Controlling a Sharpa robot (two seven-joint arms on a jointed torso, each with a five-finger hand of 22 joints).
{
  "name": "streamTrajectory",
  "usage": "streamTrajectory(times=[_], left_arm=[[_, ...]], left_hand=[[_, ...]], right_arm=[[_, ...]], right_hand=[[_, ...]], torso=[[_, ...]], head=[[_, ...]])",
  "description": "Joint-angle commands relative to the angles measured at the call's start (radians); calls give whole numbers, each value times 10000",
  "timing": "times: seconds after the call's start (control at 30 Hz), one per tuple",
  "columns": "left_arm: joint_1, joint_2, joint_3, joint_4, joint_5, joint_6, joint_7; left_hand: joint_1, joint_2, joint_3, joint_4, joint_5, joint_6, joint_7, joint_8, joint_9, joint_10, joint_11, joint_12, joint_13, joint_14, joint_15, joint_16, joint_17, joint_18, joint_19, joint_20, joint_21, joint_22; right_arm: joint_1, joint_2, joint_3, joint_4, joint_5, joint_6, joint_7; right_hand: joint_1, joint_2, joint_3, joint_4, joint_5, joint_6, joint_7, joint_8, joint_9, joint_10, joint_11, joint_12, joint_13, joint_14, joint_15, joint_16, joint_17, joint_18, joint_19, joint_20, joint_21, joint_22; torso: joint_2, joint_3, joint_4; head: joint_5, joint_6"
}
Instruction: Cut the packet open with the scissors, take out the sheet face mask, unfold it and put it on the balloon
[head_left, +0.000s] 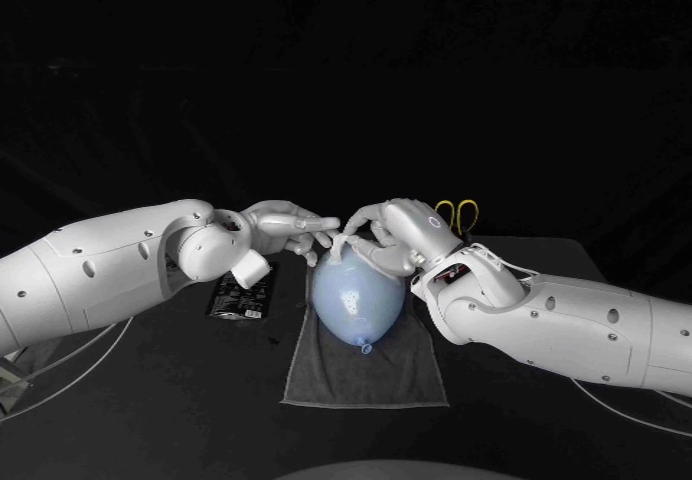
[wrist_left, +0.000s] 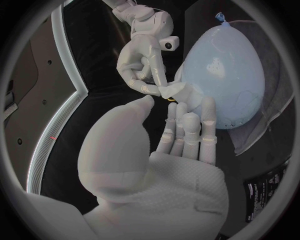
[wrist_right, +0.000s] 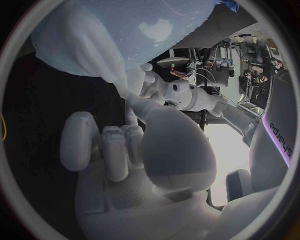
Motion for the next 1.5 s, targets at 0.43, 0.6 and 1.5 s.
streamTrajectory(times=[0.43, 0.6, 1.5], left_arm=[[-2, 44, 5, -10, -286, 1400, 635], [-3, 67, 5, -29, -257, 1355, 744], [-3, 25, 5, -225, 58, 971, 727]], left_hand=[[1106, 420, -382, -203, -9, 571, -140, -214, -615, 13, -94, 277, 157, -41, -29, 128, 193, 131, -12, 43, -93, -41], [1964, 1072, 59, -604, -10, 1060, -328, -57, -688, 150, -218, 311, 175, 114, -140, 165, 391, 139, 24, 18, -46, -14], [2274, 1869, 587, -908, -15, 1255, -383, 381, -416, 680, -410, 167, 102, 959, -336, 297, 1413, 140, 113, -117, 313, 204]], right_arm=[[-13, 30, 8, 1, -88, -317, 12], [-13, 40, 8, -22, -87, -134, -15], [-13, -216, 8, 165, -116, -115, 64]], right_hand=[[7, -16, 51, 1, 42, 51, -1, 67, 20, 797, -63, 53, 2288, 1041, -41, 51, 2635, -38, 84, -23, 60, 1781], [2, -9, 75, 3, 43, 43, 0, 86, 27, 791, -64, 44, 2280, 1041, -43, 51, 2635, -39, 86, -26, 67, 1783], [-3, -17, 97, -1, 43, 29, -1, 108, 35, 807, -65, 67, 2300, 1041, -45, 51, 2635, -45, 94, -29, 96, 1790]], torso=[[-7, 5, -2], [-6, 1, -5], [9, 3, -5]], head=[[-4, -23], [-18, -20], [-11, -102]])
